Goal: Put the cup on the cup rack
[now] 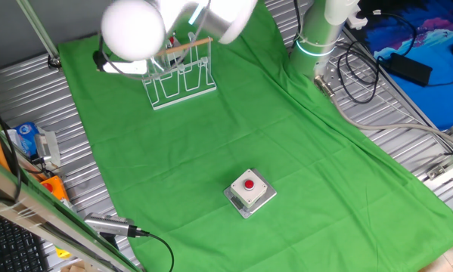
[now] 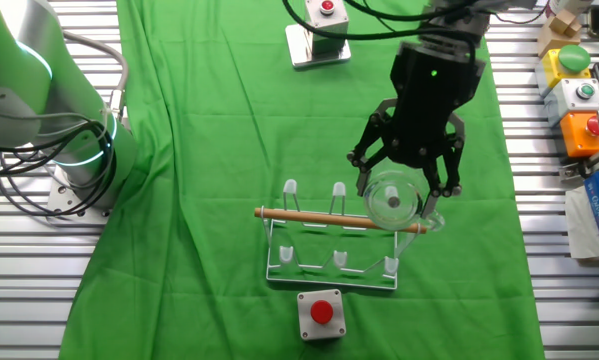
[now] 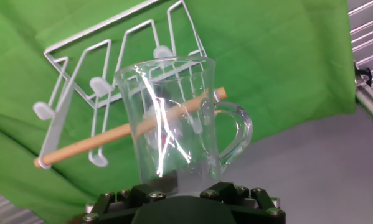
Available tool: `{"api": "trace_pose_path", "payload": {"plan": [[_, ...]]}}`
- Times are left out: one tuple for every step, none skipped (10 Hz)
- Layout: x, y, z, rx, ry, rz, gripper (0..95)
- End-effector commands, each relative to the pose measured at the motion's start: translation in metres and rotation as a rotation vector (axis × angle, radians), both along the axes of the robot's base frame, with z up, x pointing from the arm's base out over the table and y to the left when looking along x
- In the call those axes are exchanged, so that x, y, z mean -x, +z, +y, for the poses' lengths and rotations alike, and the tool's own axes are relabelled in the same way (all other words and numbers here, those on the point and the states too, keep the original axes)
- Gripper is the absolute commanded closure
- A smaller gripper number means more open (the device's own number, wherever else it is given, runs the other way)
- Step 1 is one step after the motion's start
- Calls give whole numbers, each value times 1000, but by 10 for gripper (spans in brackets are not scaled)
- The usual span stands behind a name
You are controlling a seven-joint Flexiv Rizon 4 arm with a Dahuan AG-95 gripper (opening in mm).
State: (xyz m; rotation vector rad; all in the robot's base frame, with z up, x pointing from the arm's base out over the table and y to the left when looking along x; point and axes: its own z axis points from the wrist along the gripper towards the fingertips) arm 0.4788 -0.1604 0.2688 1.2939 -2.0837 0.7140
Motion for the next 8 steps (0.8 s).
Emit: {"api": "trace_pose_path", "payload": {"plan": [[0, -2, 0, 22, 13, -5, 950], [0, -5, 0, 25, 15, -10, 950], [0, -8, 1, 27, 16, -16, 950], [0, -13, 1, 30, 21, -23, 950], [1, -15, 2, 32, 23, -27, 950], [1, -17, 2, 34, 25, -28, 950], [1, -18, 2, 35, 29, -26, 950], [1, -20, 2, 37, 31, -25, 950]]}}
